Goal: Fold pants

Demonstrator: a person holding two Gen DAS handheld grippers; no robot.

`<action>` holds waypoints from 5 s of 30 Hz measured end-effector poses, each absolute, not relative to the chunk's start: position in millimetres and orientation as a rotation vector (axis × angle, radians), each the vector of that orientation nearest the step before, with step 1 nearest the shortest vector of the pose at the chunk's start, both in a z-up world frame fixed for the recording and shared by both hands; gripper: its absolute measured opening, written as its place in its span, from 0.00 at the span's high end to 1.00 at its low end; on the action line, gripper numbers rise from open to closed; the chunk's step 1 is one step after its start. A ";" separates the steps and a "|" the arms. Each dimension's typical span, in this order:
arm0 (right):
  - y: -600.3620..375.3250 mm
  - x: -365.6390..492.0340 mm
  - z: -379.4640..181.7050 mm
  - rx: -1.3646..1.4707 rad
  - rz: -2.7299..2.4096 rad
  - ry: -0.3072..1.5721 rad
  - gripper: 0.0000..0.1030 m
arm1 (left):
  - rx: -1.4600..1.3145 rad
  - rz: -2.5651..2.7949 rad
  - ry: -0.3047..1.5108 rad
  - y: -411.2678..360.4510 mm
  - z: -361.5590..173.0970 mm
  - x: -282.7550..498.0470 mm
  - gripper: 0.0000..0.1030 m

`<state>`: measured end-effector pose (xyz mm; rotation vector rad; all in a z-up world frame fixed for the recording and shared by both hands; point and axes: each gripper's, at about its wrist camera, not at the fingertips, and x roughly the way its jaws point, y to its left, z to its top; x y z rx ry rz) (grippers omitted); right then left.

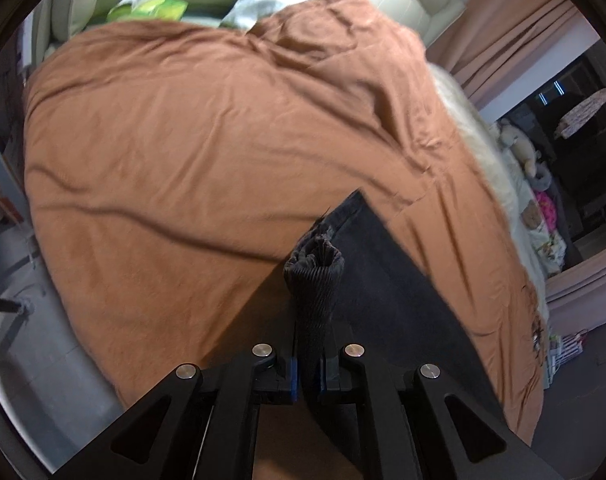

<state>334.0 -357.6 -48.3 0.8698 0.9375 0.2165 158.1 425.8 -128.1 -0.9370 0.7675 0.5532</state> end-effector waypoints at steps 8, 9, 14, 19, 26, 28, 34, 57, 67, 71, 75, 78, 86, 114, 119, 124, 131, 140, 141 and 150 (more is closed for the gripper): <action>-372.6 341.5 -62.7 0.998 0.279 0.928 0.54 | -0.901 0.608 0.816 418.6 -152.5 140.4 0.41; -372.5 341.6 -64.5 1.008 0.292 0.919 0.51 | -0.892 0.613 0.816 417.8 -152.2 138.9 0.40; -373.8 353.9 -76.1 1.115 0.363 0.889 0.32 | -0.902 0.610 0.811 416.9 -151.9 133.0 0.40; -380.2 363.3 -100.3 1.232 0.401 0.894 0.31 | -0.898 0.601 0.802 411.0 -147.8 134.9 0.40; -392.9 355.6 -127.8 1.317 0.414 0.914 0.21 | -0.876 0.584 0.786 393.8 -133.5 137.0 0.40; -400.9 348.3 -134.3 1.346 0.417 0.898 0.21 | -0.876 0.582 0.780 390.0 -130.5 137.5 0.40; -421.4 358.6 -146.3 1.434 0.347 0.824 0.21 | -0.856 0.552 0.777 373.0 -118.9 146.4 0.40; -426.5 345.3 -82.4 1.052 0.100 0.740 0.91 | -0.845 0.496 0.780 336.5 -112.8 161.0 0.40; -410.2 344.8 -68.9 0.891 0.007 0.817 0.68 | -0.844 0.493 0.805 341.8 -128.6 155.4 0.40; -401.2 336.8 -40.6 0.792 0.017 0.748 0.45 | -0.834 0.484 0.793 344.2 -128.1 156.2 0.40; -382.7 334.9 -27.1 0.712 0.066 0.738 0.45 | -0.845 0.483 0.782 347.4 -130.9 157.0 0.40; -365.1 339.4 -22.5 0.638 0.106 0.741 0.45 | -0.856 0.477 0.776 348.3 -131.4 157.1 0.40; -309.6 405.6 -9.1 0.497 0.241 0.760 0.45 | -0.874 0.469 0.716 355.9 -113.6 156.1 0.40; -64.4 546.8 -12.0 0.027 0.627 0.866 0.17 | -0.764 0.511 0.786 378.7 -97.2 212.0 0.32; -26.8 559.3 -10.8 -0.045 0.688 0.865 0.17 | -0.753 0.512 0.808 388.2 -97.5 229.6 0.31; 9.8 568.7 -16.3 -0.125 0.753 0.858 0.17 | -0.731 0.517 0.823 396.3 -93.9 248.8 0.30; 56.1 581.6 -25.7 -0.209 0.872 0.865 0.23 | -0.713 0.543 0.882 409.4 -96.3 287.4 0.30; 89.3 608.5 -40.5 -0.329 0.974 0.910 0.41 | -0.692 0.587 0.986 408.0 -119.2 336.1 0.33; 91.7 611.6 -41.7 -0.341 0.986 0.914 0.42 | -0.705 0.588 0.998 409.2 -122.1 340.1 0.35; 119.4 638.3 -62.8 -0.421 1.033 0.956 0.45 | -0.666 0.689 1.087 419.5 -148.4 368.5 0.44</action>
